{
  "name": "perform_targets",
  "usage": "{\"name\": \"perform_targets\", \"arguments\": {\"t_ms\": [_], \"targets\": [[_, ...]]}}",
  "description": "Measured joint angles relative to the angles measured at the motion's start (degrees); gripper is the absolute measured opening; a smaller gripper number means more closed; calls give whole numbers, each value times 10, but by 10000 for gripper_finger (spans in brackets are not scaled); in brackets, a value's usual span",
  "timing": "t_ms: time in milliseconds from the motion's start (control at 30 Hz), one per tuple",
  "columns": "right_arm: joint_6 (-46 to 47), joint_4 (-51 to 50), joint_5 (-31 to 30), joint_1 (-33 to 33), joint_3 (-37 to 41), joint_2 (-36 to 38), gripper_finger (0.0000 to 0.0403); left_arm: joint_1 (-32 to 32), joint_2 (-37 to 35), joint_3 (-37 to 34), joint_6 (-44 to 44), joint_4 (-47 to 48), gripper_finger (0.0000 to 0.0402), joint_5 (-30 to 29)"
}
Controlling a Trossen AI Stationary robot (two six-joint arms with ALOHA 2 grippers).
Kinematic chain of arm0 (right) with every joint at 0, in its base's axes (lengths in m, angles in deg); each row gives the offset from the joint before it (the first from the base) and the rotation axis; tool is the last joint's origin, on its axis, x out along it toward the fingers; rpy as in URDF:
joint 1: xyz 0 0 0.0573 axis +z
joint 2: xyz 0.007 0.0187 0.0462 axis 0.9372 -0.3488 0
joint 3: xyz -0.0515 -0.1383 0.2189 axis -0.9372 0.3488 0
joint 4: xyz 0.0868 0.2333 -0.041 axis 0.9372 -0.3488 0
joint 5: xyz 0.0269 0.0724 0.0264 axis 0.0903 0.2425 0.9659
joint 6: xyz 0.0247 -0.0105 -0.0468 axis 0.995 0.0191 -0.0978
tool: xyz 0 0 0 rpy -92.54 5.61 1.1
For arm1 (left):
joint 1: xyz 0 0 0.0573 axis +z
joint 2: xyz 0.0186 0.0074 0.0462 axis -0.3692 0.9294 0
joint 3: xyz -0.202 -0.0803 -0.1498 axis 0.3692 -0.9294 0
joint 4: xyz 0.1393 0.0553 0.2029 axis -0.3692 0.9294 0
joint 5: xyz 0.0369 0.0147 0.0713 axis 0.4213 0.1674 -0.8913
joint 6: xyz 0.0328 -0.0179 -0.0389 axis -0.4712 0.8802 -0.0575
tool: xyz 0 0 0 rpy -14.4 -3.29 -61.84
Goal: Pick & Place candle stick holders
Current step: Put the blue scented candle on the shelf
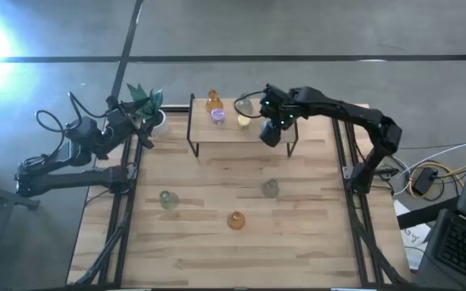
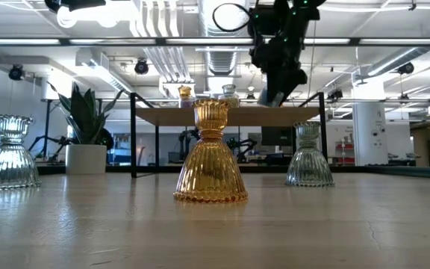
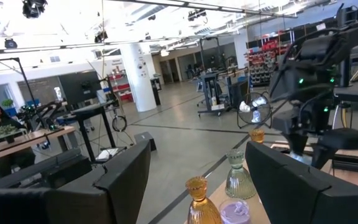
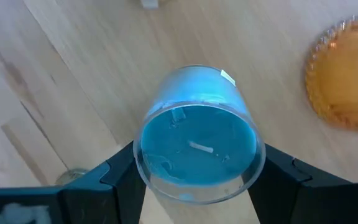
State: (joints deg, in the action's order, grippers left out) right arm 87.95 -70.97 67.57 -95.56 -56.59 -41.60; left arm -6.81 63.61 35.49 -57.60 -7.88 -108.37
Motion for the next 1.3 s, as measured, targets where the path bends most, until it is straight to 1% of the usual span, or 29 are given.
{"name": "perform_targets", "arguments": {"t_ms": [133,400,900,1200,1300], "targets": [[-13,4,-5,0,-15,-22,216,0,0,0,0,0,268,0],[17,0,-75,0,-28,-30,216,0,0,0,-1,0,268,-10],[79,-4,-73,-5,-29,-27,217,0,0,0,-1,0,268,-11],[97,-9,-73,-6,-28,-26,218,0,0,0,-1,0,268,-11],[98,-9,-73,-6,-28,-26,224,0,0,0,-1,0,268,-11]]}}
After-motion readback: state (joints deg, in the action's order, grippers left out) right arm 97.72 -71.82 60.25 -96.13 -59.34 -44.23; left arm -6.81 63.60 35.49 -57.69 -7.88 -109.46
